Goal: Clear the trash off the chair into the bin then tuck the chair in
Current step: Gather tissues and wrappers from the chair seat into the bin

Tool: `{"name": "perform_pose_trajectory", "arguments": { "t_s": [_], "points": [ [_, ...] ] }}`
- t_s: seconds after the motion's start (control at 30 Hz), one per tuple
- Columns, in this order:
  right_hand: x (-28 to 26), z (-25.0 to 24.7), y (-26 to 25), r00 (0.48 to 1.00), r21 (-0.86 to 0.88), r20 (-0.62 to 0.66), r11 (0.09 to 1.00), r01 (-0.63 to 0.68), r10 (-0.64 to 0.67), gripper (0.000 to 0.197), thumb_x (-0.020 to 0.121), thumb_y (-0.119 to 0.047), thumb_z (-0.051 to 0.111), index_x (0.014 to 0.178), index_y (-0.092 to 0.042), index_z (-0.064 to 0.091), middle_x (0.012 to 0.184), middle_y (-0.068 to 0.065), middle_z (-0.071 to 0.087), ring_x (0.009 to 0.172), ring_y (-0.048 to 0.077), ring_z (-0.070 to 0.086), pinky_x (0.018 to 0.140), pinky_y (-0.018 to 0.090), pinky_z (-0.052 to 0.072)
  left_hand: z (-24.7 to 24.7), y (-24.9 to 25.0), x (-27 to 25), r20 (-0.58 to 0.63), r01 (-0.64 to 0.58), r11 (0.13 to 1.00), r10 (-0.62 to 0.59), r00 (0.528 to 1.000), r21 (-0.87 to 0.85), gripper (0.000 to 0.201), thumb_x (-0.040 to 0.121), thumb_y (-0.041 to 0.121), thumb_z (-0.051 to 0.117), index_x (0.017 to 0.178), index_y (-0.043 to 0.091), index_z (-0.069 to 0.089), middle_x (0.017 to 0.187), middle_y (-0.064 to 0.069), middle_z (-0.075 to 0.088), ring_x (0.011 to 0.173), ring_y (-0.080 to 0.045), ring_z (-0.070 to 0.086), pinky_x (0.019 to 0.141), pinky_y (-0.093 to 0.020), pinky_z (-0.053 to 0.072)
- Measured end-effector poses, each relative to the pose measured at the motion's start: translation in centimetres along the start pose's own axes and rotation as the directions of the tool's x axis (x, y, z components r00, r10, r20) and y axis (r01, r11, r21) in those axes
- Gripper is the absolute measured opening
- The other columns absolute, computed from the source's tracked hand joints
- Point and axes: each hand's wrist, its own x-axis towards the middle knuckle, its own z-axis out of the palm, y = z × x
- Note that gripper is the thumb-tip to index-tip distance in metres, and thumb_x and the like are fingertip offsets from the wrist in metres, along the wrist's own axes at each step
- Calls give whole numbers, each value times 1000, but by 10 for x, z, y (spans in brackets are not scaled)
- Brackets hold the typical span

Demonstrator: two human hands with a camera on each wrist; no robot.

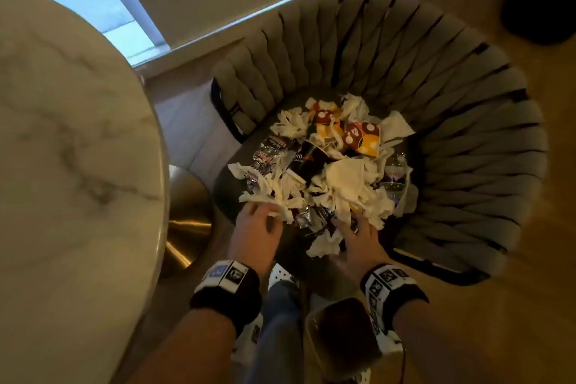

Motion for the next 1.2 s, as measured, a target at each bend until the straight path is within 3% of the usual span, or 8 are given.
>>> {"name": "perform_pose_trajectory", "arguments": {
  "t_s": [0.1, 0.23, 0.43, 0.6, 0.7, 0.9, 1.1, 1.2],
  "points": [
    [30, 13, -5, 996, -88, -85, 995, -49, 41, 88, 81, -54, 63, 149, -35, 9, 159, 9, 3, 143, 40, 8, 111, 51, 28, 18, -1, 45, -58, 154, 987, -151, 987, 51, 71, 87, 48, 67, 147, 32, 32, 158, -5, 18, 144, -36, 22, 111, -52, 38],
    [53, 36, -5, 990, -142, -138, 990, -17, -3, 69, 88, -39, 59, 145, -34, 20, 154, 9, 17, 140, 38, 17, 108, 51, 36, 50, -7, 83, 60, 316, 938, -327, 943, 145, 119, 63, 66, 80, 152, 35, 6, 164, -5, -11, 148, -45, -2, 113, -65, 23],
    [63, 25, 7, 985, 48, -169, 998, 29, -20, 52, 92, -18, 56, 140, -26, 37, 144, 8, 41, 134, 30, 35, 108, 41, 34, 64, -16, 96, -7, 105, 923, -110, 994, 371, 71, 81, 39, 77, 139, 18, 42, 158, -11, 9, 138, -42, 26, 107, -51, 40],
    [55, 1, 12, 980, 193, -200, 980, 46, -6, 41, 90, -14, 58, 130, -16, 49, 133, 6, 47, 124, 27, 45, 102, 37, 39, 49, -21, 103, 0, 15, 964, -15, 1000, 264, 60, 88, 18, 70, 141, 13, 43, 144, -13, 37, 123, -28, 50, 99, -34, 47],
    [47, -8, 13, 959, 239, -284, 969, 69, 1, 32, 89, -13, 59, 121, -12, 53, 123, 7, 51, 113, 27, 51, 93, 36, 44, 39, -18, 100, -57, -11, 975, 24, 998, 224, 46, 90, 16, 65, 132, 13, 46, 120, -10, 56, 101, -20, 60, 86, -32, 54],
    [37, -21, 9, 880, 229, -474, 961, 153, -28, 23, 90, -22, 62, 96, -1, 57, 105, 17, 51, 85, 29, 55, 68, 31, 46, 29, -19, 92, -154, -53, 993, 69, 986, 105, 42, 97, 21, 53, 138, 15, 46, 105, 4, 47, 85, -9, 53, 69, -19, 42],
    [30, -37, 8, 907, 417, -405, 906, 68, 118, 25, 88, -8, 58, 110, -7, 48, 97, 7, 54, 92, 36, 60, 66, 29, 35, 26, -20, 74, -206, -69, 998, 67, 976, -5, 27, 99, 16, 48, 116, 2, 63, 103, 2, 52, 86, -11, 56, 68, -15, 41],
    [31, -39, 5, 903, 450, -405, 891, 61, 143, 45, 91, -3, 50, 134, -14, 44, 121, 15, 60, 109, 35, 58, 79, 34, 44, 31, -21, 67, -212, -81, 995, 65, 975, -64, 21, 99, 16, 47, 102, 6, 65, 96, 0, 53, 75, -10, 54, 66, -27, 50]
  ]
}}
